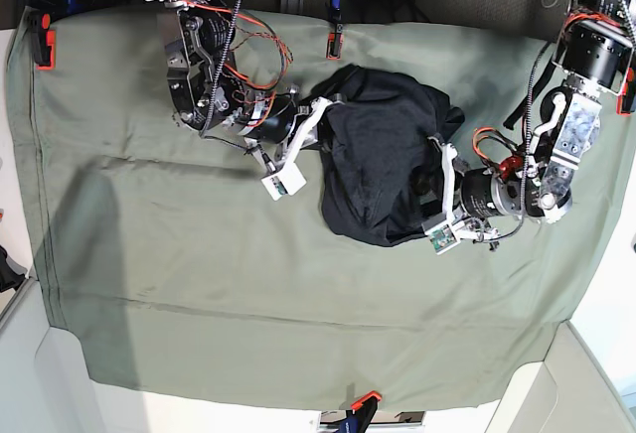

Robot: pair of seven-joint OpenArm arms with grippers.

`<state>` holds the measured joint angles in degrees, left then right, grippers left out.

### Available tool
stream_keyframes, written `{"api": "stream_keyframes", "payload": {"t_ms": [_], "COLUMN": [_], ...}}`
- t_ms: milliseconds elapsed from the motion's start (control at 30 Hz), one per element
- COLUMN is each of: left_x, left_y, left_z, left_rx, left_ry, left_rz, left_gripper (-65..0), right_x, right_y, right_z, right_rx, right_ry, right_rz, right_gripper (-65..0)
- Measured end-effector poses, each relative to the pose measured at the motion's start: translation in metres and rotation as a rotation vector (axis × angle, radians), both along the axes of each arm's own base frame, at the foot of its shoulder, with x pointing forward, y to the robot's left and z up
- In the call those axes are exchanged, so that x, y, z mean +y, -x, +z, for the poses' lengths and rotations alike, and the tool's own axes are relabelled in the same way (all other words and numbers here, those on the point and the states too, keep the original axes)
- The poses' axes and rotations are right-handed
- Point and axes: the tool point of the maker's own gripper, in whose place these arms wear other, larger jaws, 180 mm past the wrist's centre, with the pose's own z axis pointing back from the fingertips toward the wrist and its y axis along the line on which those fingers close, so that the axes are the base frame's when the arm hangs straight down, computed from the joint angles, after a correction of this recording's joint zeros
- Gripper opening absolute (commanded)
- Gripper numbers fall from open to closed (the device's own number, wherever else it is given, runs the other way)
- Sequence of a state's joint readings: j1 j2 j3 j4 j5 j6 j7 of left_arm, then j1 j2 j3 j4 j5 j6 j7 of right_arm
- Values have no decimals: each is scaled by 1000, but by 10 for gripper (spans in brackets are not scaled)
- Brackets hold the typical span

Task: Fold the T-shirt properly
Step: 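Tuck and press the folded bundle with both grippers into a compact square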

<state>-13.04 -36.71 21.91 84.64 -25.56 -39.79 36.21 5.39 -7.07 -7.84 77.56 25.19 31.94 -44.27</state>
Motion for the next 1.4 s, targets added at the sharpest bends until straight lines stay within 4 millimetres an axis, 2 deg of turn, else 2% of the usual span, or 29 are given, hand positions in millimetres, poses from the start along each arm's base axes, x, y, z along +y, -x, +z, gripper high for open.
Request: {"api": "stream_keyframes", "payload": {"t_ms": [200, 367, 467, 667, 767, 833, 933, 1033, 1133, 1200, 1300, 1400], "left_x": [18, 45, 45, 21, 22, 28, 27, 22, 17, 17, 20, 34], "left_y": [7, 7, 15, 38, 35, 29, 28, 29, 30, 30, 29, 30], "left_z": [6, 24, 30, 32, 33, 34, 36, 36, 37, 37, 37, 39], "left_rx": [45, 11, 20, 27, 0, -46, -58, -52, -49, -48, -49, -43], "left_ry": [-11, -98, -152, -138, -156, -203, -198, -170, -145, -145, -157, -194], "left_rz": [17, 11, -15, -90, -98, -105, -109, -110, -111, -111, -111, -104], "left_gripper": [-394, -394, -394, -382, -257, -246, -246, -246, -246, -246, -246, -247], "right_x": [-11, -35, -41, -34, -30, -25, -12, 15, 47, 61, 69, 68], "right_y": [-14, -34, -45, -63, -65, -63, -59, -56, -48, -44, -49, -57], "right_z": [17, 42, 59, 84, 89, 90, 96, 103, 100, 87, 66, 45], "right_rx": [-105, -219, -273, -325, -333, -333, -338, -348, -363, -375, -396, -392], "right_ry": [67, 119, 118, 71, 60, 54, 21, -50, -92, -45, 56, 130], "right_rz": [0, -17, -35, -36, -35, -23, -7, 4, 66, 124, 187, 215], "right_gripper": [-650, -650, -650, -650, -650, -650, -650, -650, -650, -650, -650, -650]}}
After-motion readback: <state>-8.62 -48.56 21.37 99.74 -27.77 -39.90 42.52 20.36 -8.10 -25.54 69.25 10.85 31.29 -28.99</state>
